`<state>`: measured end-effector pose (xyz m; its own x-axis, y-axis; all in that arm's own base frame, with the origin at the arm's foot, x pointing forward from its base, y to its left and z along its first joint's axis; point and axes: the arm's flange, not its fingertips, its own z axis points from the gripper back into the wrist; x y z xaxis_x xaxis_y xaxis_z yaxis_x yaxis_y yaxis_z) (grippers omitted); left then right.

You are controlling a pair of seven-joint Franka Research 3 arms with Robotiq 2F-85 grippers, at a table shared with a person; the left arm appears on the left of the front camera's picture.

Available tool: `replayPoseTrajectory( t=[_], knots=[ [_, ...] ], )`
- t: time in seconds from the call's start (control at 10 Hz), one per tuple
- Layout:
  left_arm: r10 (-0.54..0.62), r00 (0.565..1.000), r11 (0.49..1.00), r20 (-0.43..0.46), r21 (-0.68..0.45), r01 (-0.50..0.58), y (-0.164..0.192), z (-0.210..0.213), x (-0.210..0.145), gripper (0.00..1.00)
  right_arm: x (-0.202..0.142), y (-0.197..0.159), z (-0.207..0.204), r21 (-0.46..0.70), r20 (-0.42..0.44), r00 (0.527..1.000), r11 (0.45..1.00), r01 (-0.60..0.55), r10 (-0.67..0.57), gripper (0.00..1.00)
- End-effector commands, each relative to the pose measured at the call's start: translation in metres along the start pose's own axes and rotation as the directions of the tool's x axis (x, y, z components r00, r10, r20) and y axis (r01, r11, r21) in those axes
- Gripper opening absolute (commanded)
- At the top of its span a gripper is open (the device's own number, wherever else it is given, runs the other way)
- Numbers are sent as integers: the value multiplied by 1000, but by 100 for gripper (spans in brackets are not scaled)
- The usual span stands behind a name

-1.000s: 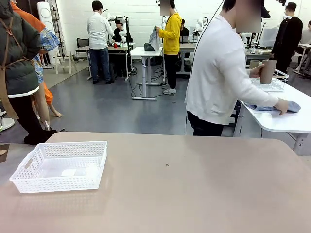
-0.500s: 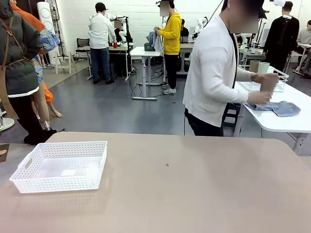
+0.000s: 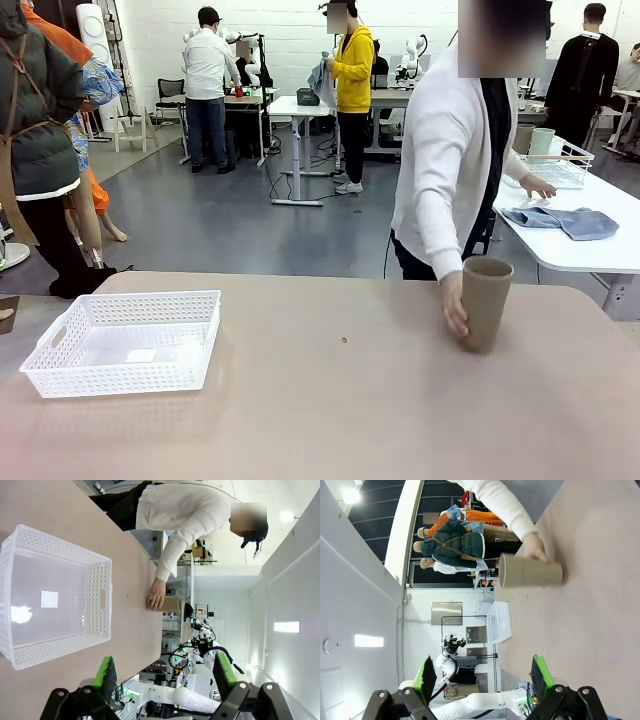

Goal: Clean and organize the cups into the basket.
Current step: Pick up the Organizing basket and move it to the center of the table, then pick up the Reusable plastic cup from the right side of the table and place it inside the Organizing basket.

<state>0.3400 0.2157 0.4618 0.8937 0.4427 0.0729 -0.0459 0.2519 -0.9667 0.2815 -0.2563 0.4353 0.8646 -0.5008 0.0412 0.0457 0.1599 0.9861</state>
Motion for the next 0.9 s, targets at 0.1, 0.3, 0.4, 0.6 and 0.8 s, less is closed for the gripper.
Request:
replayPoseTrajectory(
  t=[0.1,0.3,0.4,0.6,0.8],
  knots=[
    [-13,1000,1000,-4,-16,13,0,1,1,100,1,0,1,4,6,1000,1000,-3,3,100],
    [-13,1000,1000,-4,-16,13,0,1,1,100,1,0,1,4,6,1000,1000,-3,3,100],
    [-13,1000,1000,-4,-16,13,0,1,1,100,1,0,1,4,6,1000,1000,-3,3,100],
    [-48,999,992,-21,117,50,-12,-3,0,100,-4,10,-6,17,-121,961,969,-247,248,100],
    [-88,986,900,-144,413,140,-39,-22,12,100,22,30,-23,77,-137,815,826,-559,564,100]
  ],
)
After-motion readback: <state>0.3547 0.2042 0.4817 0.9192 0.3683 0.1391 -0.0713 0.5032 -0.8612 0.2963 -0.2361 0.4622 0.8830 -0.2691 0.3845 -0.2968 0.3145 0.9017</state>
